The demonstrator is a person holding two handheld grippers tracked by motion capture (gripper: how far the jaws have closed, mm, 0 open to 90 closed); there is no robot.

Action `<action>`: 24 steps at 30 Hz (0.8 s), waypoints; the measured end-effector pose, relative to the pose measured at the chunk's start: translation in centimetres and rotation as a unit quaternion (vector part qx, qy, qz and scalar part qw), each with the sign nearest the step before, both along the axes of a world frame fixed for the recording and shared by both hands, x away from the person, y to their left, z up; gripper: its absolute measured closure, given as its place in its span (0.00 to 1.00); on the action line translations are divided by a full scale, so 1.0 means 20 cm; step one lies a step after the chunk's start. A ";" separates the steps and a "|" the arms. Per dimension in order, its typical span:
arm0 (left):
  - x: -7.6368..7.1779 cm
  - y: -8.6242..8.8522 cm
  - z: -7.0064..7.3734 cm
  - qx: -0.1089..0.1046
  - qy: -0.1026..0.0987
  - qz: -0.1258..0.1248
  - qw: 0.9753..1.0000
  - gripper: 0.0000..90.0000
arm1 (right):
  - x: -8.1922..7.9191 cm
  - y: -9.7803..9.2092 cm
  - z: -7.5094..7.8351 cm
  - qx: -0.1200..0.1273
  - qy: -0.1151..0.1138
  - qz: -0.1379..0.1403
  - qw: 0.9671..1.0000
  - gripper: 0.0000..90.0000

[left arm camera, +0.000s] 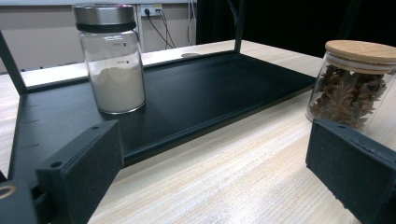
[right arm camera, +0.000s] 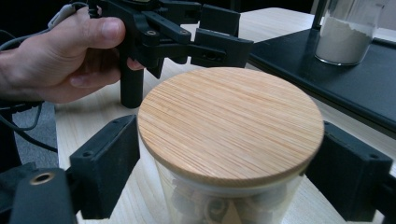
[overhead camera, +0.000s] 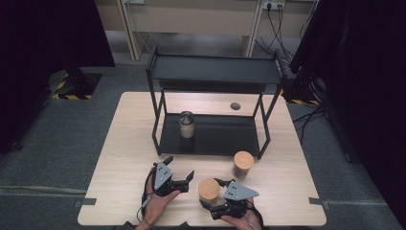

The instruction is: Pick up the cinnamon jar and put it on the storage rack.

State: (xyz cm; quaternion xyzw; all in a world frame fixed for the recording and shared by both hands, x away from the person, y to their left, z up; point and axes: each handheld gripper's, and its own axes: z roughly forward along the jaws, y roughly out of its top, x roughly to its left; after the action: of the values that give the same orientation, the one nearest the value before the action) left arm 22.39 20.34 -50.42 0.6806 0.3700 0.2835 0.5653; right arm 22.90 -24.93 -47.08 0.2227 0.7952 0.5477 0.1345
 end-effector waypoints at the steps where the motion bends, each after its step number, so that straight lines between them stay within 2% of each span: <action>1: 0.00 0.00 0.00 0.000 0.000 0.000 1.000 0.04 | 0.00 0.00 0.00 -0.002 0.000 -0.001 1.000 0.18; 12: 0.00 0.00 0.00 0.000 0.000 0.000 1.000 0.04 | 0.01 0.03 0.02 -0.016 0.000 -0.007 1.000 0.28; 18: 0.00 0.00 0.00 0.001 -0.001 0.000 1.000 0.04 | 0.00 0.03 0.03 -0.021 -0.005 -0.007 1.000 0.29; 24: 0.00 0.00 0.00 -0.001 0.000 0.000 1.000 0.04 | -0.01 0.02 0.03 -0.013 -0.006 -0.013 1.000 0.29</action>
State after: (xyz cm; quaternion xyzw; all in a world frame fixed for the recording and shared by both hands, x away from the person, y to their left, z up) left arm 22.40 20.35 -50.43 0.6803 0.3701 0.2832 0.5657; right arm 22.77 -24.44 -46.49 0.2278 0.7986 0.5367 0.1495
